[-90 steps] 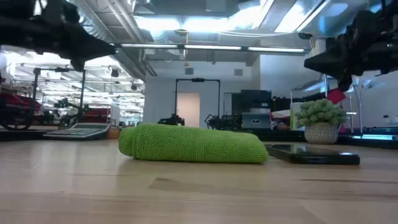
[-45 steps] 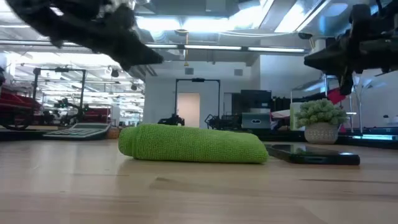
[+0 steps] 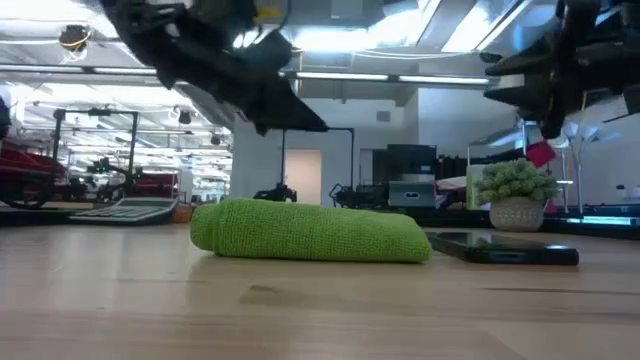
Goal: Apply microfiber cloth
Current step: Spray the black cellphone using the spray bottle
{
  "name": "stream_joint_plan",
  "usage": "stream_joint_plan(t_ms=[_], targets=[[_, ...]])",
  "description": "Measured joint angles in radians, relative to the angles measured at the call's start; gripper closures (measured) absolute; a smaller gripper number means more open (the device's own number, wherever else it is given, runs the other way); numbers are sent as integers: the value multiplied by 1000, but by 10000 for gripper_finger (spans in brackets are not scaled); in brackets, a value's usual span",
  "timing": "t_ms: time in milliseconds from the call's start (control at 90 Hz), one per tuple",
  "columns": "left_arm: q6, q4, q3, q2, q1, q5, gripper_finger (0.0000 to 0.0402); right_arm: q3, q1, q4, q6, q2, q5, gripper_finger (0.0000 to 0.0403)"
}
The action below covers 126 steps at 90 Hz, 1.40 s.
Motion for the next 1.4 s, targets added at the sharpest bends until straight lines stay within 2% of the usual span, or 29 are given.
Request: stream_joint_plan(t_ms=[133, 244, 400, 644, 800, 1000, 1156, 1400], targets=[[19, 1, 53, 54, -18, 15, 401, 80, 0, -180, 175, 153, -84, 164], [20, 2, 78, 83, -31, 44, 401, 98, 0, -220, 315, 281, -181, 146], [18, -1, 82, 123, -65, 56, 401, 98, 1, -181, 402, 465, -287, 141], [18, 58, 84, 205, -140, 56, 401, 98, 23, 12, 427, 692, -385, 141], [-1, 53, 140, 297, -173, 56, 401, 98, 126, 87, 507, 801, -362, 141], [-1, -13, 267, 408, -211, 56, 401, 98, 244, 140, 634, 876, -238, 141], [-1, -120, 322, 468, -220, 34, 401, 100, 284, 157, 704, 915, -192, 141], [3, -113, 387, 553, -212, 18, 401, 100, 291, 262, 737, 975, -155, 141]])
